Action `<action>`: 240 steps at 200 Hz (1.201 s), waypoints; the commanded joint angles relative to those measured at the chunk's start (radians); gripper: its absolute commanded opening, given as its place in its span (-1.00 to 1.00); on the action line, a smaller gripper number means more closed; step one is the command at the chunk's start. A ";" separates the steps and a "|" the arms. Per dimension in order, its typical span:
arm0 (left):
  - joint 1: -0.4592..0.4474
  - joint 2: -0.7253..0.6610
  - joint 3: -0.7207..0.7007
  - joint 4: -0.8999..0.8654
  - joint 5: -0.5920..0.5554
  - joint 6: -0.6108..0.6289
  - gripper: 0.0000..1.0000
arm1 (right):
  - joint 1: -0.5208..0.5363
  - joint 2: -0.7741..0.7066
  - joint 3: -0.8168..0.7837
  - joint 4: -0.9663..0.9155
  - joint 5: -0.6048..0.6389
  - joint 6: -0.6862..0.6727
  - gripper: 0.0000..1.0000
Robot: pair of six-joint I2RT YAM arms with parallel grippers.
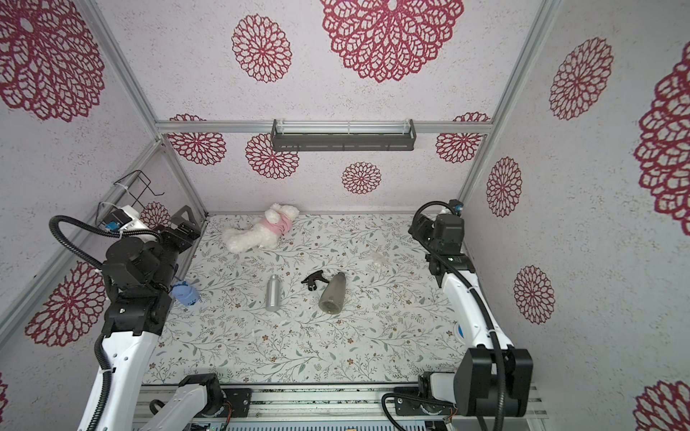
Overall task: Attach spray nozzles to spray bottles
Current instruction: Pick up the spray bottle from the center of the board.
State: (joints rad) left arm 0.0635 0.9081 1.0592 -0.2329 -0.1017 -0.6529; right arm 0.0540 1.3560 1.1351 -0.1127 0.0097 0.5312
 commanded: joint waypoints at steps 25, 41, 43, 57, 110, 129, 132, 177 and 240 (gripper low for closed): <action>-0.047 0.075 -0.077 -0.236 0.162 -0.132 0.77 | 0.225 0.218 0.045 -0.239 -0.261 0.152 0.66; -0.103 0.093 -0.116 -0.218 0.191 -0.121 0.74 | 0.269 0.287 0.045 -0.200 -0.353 0.211 0.72; -0.111 0.096 -0.117 -0.220 0.190 -0.118 0.74 | 0.273 0.291 0.042 -0.191 -0.362 0.219 0.71; -0.161 0.112 -0.111 -0.260 0.154 -0.123 0.73 | 0.308 0.338 0.048 -0.174 -0.412 0.251 0.71; -0.270 0.099 -0.155 -0.249 0.152 -0.132 0.74 | 0.381 0.521 0.182 -0.271 -0.460 0.291 0.73; -0.277 0.084 -0.157 -0.256 0.156 -0.131 0.74 | 0.405 0.566 0.237 -0.341 -0.448 0.286 0.73; -0.278 0.081 -0.158 -0.258 0.157 -0.130 0.74 | 0.409 0.574 0.248 -0.350 -0.448 0.288 0.73; -0.292 0.044 -0.165 -0.260 0.159 -0.121 0.76 | 0.452 0.653 0.326 -0.439 -0.450 0.298 0.66; -0.292 0.029 -0.171 -0.260 0.171 -0.119 0.77 | 0.463 0.693 0.338 -0.469 -0.415 0.299 0.39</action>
State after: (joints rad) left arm -0.2203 0.9482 0.8982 -0.4942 0.0654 -0.7639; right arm 0.5194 2.0483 1.4509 -0.5346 -0.4252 0.8150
